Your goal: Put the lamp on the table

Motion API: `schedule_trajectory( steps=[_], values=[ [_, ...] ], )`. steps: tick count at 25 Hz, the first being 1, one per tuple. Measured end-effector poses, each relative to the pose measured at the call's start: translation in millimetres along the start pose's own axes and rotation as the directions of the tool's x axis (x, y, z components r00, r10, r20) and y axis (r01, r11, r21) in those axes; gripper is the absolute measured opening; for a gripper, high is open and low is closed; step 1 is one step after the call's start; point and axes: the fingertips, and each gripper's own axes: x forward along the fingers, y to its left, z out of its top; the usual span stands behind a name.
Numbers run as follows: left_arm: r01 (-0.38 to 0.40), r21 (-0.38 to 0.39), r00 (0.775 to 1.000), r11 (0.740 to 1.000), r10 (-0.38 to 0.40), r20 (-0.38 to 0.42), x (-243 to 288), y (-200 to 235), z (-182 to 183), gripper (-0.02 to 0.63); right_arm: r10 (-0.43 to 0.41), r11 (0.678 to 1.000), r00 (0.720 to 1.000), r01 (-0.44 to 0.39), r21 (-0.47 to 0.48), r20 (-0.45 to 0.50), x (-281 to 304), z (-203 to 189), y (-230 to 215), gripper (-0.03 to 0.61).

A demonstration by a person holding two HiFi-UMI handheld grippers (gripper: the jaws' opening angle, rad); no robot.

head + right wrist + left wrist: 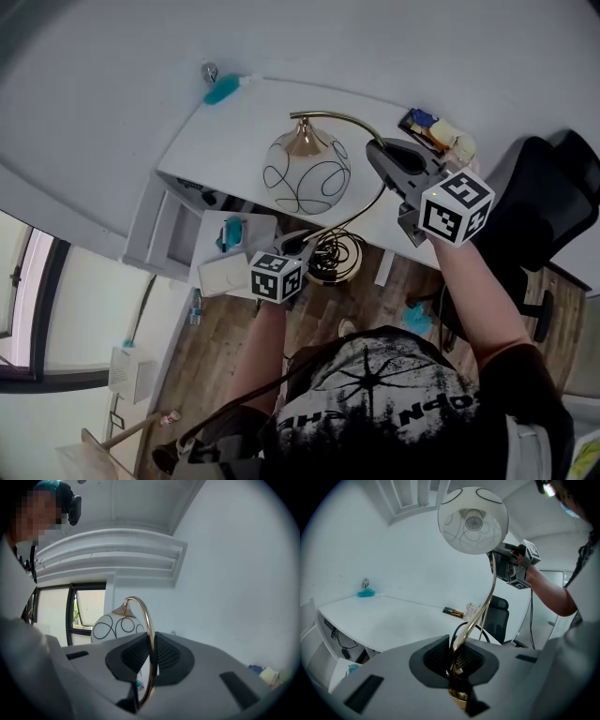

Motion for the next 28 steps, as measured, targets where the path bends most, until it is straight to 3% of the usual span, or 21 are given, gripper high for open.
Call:
schedule_trajectory(
  steps=[14, 20, 28],
  values=[
    [-0.049, -0.012, 0.999, 0.999, 0.049, 0.008, 46, 33, 23, 0.04, 0.043, 0.999, 0.999, -0.043, 0.005, 0.009, 36, -4, -55, 0.034],
    [-0.029, 0.001, 1.0, 1.0, 0.029, -0.007, 65, 60, 33, 0.04, 0.015, 1.0, 1.0, -0.015, 0.012, 0.008, 57, -10, -75, 0.034],
    [0.035, 0.032, 0.999, 0.999, -0.034, -0.026, 105, 108, 74, 0.04, -0.062, 0.998, 0.998, 0.061, 0.012, 0.01, 101, 0, -121, 0.034]
  ],
)
